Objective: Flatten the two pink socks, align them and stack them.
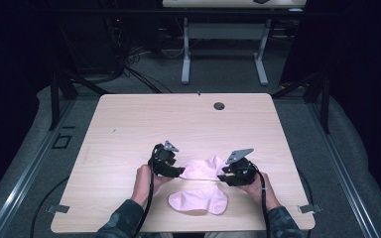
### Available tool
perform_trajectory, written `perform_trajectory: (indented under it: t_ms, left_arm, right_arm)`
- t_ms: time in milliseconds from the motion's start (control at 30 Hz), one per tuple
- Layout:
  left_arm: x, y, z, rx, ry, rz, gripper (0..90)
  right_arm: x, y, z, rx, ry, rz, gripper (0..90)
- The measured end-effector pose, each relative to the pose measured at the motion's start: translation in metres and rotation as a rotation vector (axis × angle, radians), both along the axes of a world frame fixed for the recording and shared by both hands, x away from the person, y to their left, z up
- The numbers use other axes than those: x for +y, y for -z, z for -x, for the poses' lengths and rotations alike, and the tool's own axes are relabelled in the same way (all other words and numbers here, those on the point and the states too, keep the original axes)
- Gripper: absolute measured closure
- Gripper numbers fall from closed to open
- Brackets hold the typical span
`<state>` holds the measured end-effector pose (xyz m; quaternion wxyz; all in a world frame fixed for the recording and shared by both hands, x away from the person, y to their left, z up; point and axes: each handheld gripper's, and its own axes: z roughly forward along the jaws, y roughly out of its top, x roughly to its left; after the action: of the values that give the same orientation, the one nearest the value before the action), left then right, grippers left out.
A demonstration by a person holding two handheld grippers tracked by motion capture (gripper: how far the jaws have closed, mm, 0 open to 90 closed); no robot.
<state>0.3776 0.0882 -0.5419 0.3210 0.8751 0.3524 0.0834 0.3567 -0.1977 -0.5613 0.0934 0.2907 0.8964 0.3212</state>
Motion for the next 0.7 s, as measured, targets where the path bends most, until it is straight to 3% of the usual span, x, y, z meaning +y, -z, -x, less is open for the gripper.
perform_trajectory:
  t_ms: [33, 133, 233, 400, 533, 633, 700]
  left_arm:
    - [0.000, 0.000, 0.000, 0.000, 0.000, 0.000, 43.2]
    - [-0.003, -0.003, 0.005, -0.029, 0.019, -0.005, 40.7]
    - [-0.007, -0.002, 0.007, -0.028, 0.018, -0.017, 39.7]
    - [-0.020, -0.001, 0.015, -0.084, 0.061, -0.018, 38.9]
    - [-0.029, -0.002, 0.021, -0.121, 0.110, 0.005, 38.7]
    - [-0.036, -0.003, 0.024, -0.129, 0.153, 0.014, 37.4]
    - [-0.043, -0.002, 0.026, -0.149, 0.174, 0.018, 37.2]
  right_arm:
    - [0.001, 0.004, 0.000, 0.003, 0.008, 0.022, 61.1]
    - [0.002, 0.006, 0.001, -0.003, 0.009, 0.029, 68.5]
    - [0.002, 0.008, 0.003, 0.005, 0.005, 0.003, 81.8]
    - [0.002, 0.008, 0.001, 0.048, 0.048, -0.028, 85.4]
    - [0.001, -0.003, 0.001, 0.097, 0.087, -0.145, 85.8]
    - [0.003, -0.019, 0.002, 0.116, 0.109, -0.209, 85.8]
    - [0.004, -0.027, 0.002, 0.125, 0.120, -0.226, 85.7]
